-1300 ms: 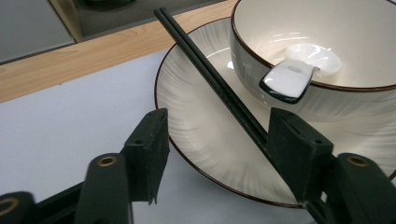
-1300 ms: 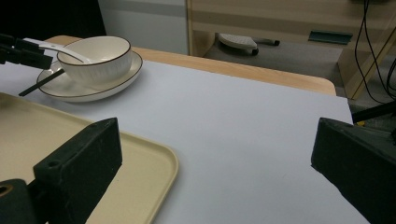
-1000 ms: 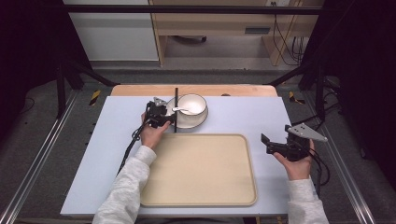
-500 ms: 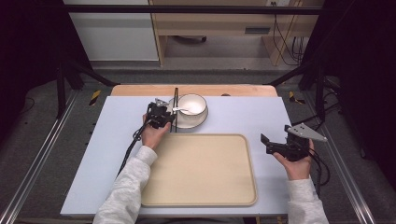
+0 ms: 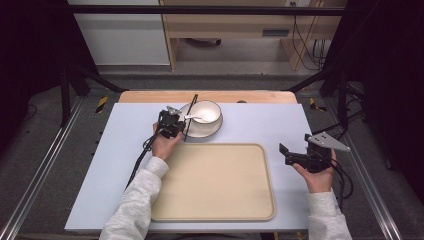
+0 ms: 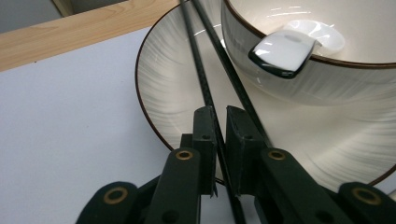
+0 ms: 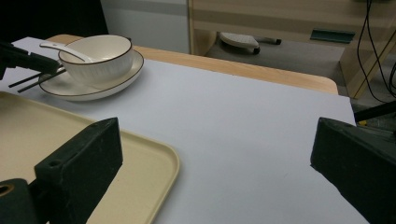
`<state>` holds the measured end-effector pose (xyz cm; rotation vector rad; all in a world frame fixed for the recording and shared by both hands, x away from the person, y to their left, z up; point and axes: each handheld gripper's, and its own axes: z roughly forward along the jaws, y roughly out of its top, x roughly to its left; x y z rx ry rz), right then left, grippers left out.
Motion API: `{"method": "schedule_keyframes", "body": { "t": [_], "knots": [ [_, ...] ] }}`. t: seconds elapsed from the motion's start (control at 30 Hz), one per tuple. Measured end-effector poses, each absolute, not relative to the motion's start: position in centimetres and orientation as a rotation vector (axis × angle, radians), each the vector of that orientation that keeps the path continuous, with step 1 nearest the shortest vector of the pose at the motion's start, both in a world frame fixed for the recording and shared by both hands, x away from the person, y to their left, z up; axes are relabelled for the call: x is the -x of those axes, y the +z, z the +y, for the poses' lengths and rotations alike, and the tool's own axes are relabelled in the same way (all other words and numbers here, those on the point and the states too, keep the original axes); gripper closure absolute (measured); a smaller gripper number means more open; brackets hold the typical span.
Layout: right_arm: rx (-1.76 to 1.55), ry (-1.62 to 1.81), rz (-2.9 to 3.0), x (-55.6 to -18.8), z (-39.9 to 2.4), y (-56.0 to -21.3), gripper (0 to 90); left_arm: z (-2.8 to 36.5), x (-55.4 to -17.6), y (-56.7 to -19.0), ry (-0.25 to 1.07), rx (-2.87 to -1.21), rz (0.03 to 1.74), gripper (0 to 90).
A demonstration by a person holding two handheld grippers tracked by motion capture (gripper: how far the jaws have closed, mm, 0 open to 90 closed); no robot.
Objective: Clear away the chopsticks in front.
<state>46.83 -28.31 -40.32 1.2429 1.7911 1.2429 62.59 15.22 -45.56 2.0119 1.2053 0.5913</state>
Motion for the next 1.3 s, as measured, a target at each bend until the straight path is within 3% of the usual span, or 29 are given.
{"method": "schedule_keyframes", "body": {
  "t": [0.13,0.3,0.47,1.3],
  "knots": [
    [-1.241,1.239,1.791,-46.8,-28.4,-40.3,2.5,15.2,-62.5,-45.6,0.604,-2.021,1.212,84.1],
    [-1.240,1.240,1.790,-46.8,-28.4,-40.3,2.5,15.3,-62.6,-45.5,0.616,-2.018,1.219,76.7],
    [-1.241,1.241,1.787,-46.9,-28.4,-40.3,2.4,15.5,-62.9,-44.8,0.638,-2.018,1.197,75.3],
    [-1.244,1.247,1.788,-46.8,-28.6,-40.2,2.8,14.3,-65.2,-45.2,0.617,-2.087,1.182,85.0]
  ]
}}
